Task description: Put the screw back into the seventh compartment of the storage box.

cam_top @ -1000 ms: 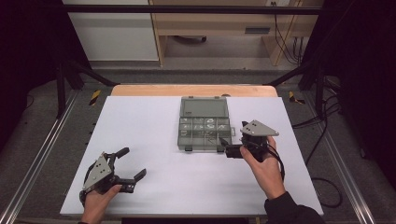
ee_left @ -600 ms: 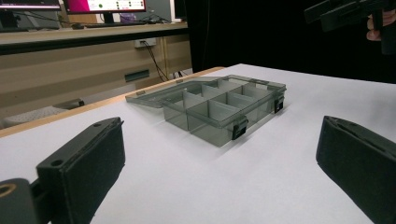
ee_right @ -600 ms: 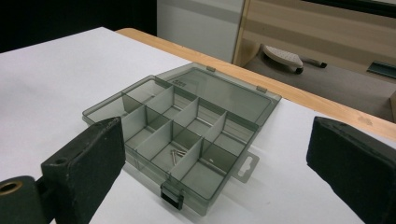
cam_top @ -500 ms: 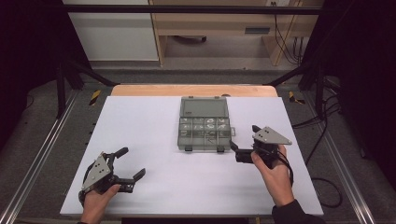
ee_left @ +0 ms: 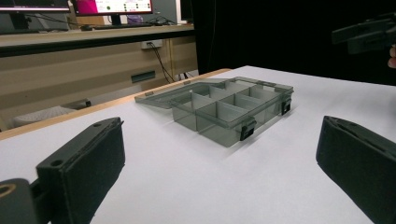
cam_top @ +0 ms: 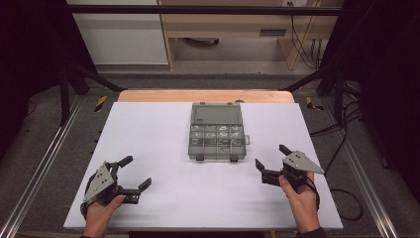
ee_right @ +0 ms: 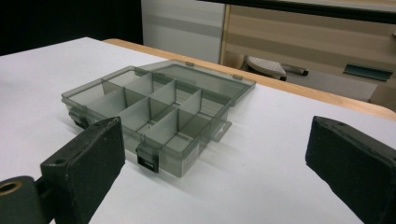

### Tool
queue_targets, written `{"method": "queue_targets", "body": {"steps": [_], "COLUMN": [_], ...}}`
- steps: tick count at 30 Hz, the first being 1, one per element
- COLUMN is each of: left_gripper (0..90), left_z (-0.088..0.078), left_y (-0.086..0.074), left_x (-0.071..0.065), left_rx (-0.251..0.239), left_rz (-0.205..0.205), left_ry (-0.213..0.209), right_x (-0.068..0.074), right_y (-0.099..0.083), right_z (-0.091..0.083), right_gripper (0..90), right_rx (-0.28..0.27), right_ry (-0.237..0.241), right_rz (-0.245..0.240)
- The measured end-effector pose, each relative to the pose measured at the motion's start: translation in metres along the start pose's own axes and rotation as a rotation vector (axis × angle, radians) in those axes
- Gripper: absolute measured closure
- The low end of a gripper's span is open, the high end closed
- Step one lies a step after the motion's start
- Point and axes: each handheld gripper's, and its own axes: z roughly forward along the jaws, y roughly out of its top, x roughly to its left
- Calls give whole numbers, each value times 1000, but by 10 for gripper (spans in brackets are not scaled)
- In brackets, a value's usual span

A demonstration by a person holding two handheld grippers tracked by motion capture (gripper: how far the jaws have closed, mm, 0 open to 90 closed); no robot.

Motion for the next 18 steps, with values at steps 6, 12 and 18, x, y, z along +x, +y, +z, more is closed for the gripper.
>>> {"method": "queue_targets", "body": {"steps": [6, 12, 18], "left_gripper": [11, 11, 11], "left_z": [-5, -9, -12], "left_y": [1, 0, 0], "left_x": [4, 10, 14], "left_rx": [-3, -10, -21], "left_rz": [-5, -16, -33], "left_ry": [17, 38, 61], "right_x": [-5, -7, -5], "right_y": [-30, -51, -55], "right_z": [-9, -12, -18], "right_gripper": [46, 43, 33], "right_rx": [-46, -76, -115], "right_ry": [-2, 14, 41], "right_rz": [20, 21, -31]}}
